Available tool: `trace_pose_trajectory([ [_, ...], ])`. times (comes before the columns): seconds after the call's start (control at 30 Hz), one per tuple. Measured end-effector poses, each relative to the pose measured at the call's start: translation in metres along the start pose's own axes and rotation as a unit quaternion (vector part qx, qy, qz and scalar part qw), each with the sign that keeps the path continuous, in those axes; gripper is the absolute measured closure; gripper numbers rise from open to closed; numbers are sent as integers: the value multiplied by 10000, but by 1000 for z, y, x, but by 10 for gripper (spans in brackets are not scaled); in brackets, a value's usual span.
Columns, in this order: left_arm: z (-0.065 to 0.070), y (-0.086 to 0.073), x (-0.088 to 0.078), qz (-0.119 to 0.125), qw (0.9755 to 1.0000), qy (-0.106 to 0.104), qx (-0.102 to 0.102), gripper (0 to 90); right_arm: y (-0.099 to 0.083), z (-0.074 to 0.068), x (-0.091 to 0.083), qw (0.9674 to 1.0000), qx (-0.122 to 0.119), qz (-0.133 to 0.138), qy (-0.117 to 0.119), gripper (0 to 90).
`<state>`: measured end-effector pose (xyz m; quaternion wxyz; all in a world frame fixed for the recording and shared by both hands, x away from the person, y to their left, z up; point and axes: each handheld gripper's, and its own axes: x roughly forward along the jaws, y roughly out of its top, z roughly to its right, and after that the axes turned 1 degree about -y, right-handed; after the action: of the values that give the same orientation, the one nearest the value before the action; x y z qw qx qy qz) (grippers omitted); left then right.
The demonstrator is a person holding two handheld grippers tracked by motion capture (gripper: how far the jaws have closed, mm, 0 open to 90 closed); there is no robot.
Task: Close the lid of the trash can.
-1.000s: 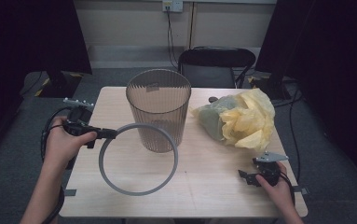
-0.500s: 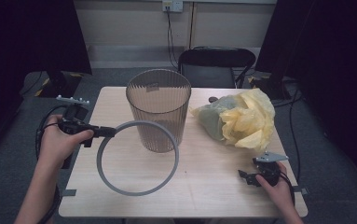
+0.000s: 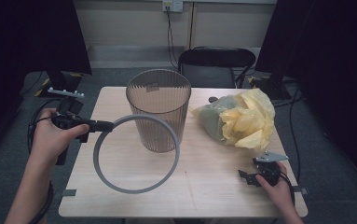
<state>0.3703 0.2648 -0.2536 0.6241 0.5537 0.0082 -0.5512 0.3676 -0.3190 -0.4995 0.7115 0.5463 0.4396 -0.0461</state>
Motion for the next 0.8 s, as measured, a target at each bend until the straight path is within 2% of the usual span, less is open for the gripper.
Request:
trace_pose_trajectory([
  [0.43, 2, 17, -7, 57, 10000, 38, -55, 840, 0, 0, 0, 10000, -2, 2, 3, 151],
  [0.8, -12, 34, -4, 78, 9995, 133, -277, 840, 0, 0, 0, 10000, -1, 0, 1, 151],
])
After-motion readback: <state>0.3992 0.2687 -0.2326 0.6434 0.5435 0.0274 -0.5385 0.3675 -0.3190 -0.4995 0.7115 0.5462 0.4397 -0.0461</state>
